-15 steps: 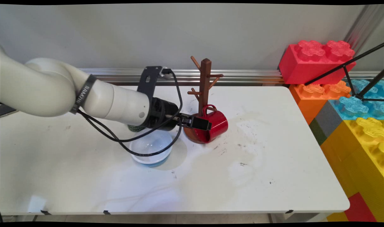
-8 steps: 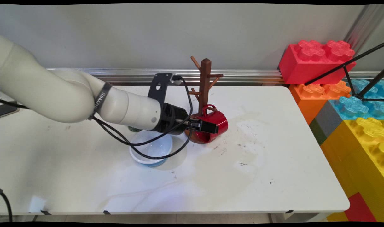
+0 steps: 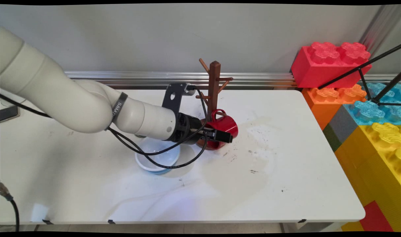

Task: Pick up the red mug from the rack

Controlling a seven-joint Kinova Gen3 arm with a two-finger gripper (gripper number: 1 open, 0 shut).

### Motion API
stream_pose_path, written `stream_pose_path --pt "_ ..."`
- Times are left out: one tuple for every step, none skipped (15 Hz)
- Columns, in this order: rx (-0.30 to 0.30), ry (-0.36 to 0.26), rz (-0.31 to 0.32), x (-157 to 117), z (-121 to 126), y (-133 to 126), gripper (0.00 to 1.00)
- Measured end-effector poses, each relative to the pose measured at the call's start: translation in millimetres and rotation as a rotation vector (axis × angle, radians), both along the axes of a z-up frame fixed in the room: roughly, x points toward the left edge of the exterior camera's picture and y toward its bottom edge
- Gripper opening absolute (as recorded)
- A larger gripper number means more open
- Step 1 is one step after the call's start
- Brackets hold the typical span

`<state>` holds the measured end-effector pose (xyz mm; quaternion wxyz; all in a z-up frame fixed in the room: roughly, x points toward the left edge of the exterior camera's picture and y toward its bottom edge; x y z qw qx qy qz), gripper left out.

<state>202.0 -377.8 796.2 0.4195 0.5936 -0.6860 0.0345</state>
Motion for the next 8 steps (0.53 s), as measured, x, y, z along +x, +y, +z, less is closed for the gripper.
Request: stream_pose_path --pt "0.001 0.005 0.003 -1 -3 -2 1.00" --pt "0.003 0.011 0.006 -2 -5 -3 1.00" --pt "0.003 0.016 0.009 -2 -7 -4 1.00" --pt "0.004 0.023 0.011 -2 -10 -6 1.00" --pt "0.003 0.031 0.014 -3 -12 -7 1.00" --pt "0.003 0.038 0.016 -4 -14 -8 1.00" --pt "0.002 0.044 0.019 -4 -16 -9 1.00" --pt "0.002 0.051 0.021 -4 -18 -10 1.00"
